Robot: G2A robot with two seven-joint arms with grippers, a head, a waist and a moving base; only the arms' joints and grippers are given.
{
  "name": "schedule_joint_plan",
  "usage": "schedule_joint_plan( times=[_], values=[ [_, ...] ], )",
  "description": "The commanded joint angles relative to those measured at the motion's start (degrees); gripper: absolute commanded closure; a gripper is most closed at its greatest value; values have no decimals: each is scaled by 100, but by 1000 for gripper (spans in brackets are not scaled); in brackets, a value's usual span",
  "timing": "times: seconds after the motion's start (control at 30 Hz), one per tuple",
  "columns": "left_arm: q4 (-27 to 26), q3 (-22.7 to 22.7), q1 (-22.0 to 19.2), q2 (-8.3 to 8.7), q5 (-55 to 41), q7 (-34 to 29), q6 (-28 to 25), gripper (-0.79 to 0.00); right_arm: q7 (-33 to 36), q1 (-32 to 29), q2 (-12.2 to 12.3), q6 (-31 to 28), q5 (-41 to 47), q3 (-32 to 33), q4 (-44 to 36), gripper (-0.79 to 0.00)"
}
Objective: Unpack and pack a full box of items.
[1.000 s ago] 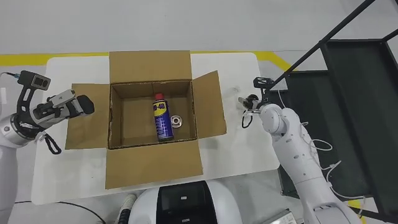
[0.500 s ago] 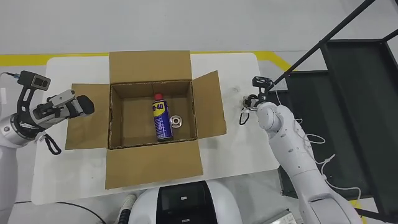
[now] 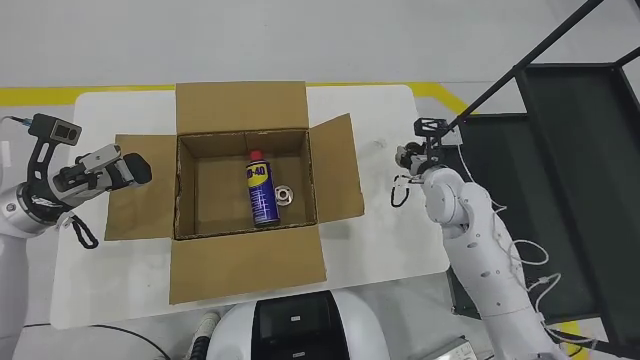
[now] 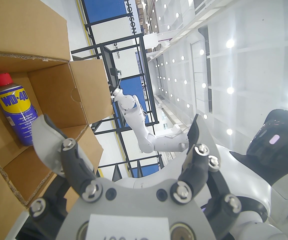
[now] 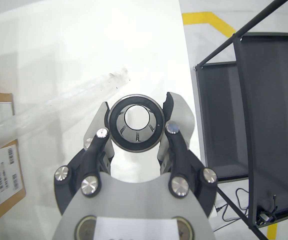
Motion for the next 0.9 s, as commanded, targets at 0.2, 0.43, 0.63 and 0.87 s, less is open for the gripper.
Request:
schedule_joint_plan(
  times=[0.2, 0.43, 0.63, 0.87],
  values=[
    [0, 0, 0, 0, 0, 0, 0, -785, 45, -410, 47, -519, 109, 201, -1633, 0],
    [0, 0, 0, 0, 0, 0, 0, -785, 48, -272, 53, -1092, -68, -205, -2579, 0],
    [0, 0, 0, 0, 0, 0, 0, -785, 354, 85, 20, -1686, -124, -1125, -2804, 0],
    [0, 0, 0, 0, 0, 0, 0, -785, 689, 1099, -165, -1865, -42, -2528, -1689, 0]
  ],
)
